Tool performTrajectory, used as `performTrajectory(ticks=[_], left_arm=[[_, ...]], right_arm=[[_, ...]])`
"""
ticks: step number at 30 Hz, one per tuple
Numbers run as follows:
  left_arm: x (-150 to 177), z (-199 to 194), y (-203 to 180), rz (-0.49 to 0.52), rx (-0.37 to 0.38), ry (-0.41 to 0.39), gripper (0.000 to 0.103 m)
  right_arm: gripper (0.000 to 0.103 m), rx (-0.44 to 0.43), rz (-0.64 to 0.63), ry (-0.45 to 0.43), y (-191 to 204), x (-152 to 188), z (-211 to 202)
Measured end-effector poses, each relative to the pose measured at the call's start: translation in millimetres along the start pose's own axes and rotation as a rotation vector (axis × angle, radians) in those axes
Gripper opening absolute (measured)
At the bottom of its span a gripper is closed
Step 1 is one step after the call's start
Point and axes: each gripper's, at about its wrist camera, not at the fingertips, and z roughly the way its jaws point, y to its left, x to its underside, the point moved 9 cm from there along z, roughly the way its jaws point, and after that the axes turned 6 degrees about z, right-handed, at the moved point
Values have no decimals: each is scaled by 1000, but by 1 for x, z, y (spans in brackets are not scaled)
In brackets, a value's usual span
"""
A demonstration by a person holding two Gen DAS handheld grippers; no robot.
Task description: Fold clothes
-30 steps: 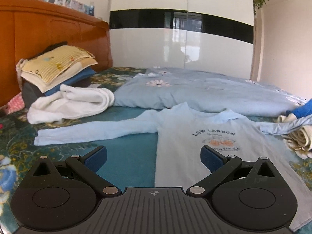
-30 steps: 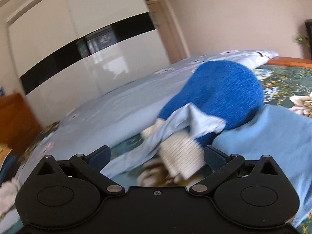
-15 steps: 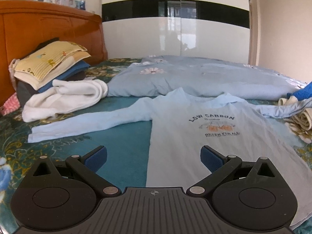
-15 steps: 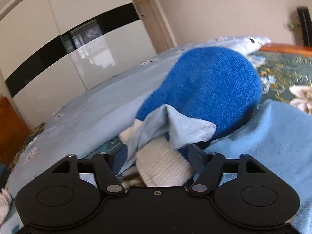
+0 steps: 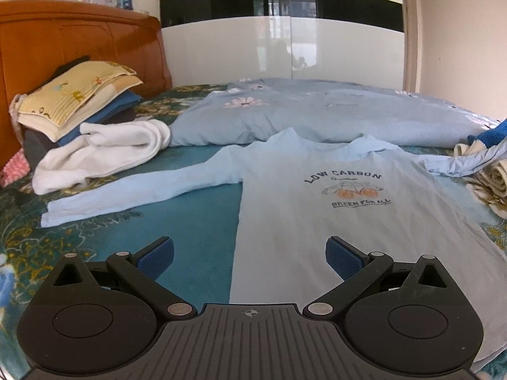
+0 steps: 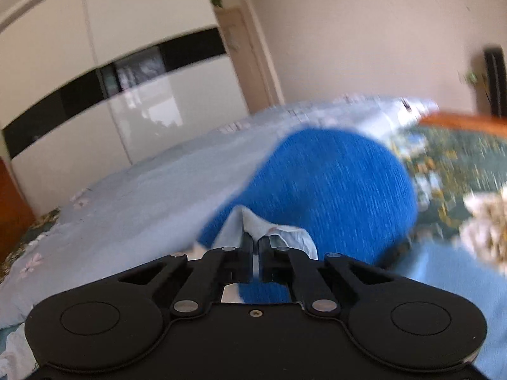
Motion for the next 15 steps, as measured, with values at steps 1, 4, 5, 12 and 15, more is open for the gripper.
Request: performTrajectory(ticks=[1, 4, 5, 12, 15], left_arm=[[-1, 0, -1, 2, 1, 0, 103], [-3, -2, -4, 13, 0, -10, 103], [-3, -3, -4, 18, -1, -13, 103], [0, -1, -5, 16, -1, -4, 103], [-1, -1, -6, 17, 0, -4, 103]], right_arm=[[4, -11, -16, -12, 5, -8, 1], [4, -76, -50, -63, 21, -36, 0], [4, -104, -71, -95, 28, -46, -4], [4, -161, -318, -128, 35, -37, -20], [4, -115, -364, -29, 7, -5, -16]])
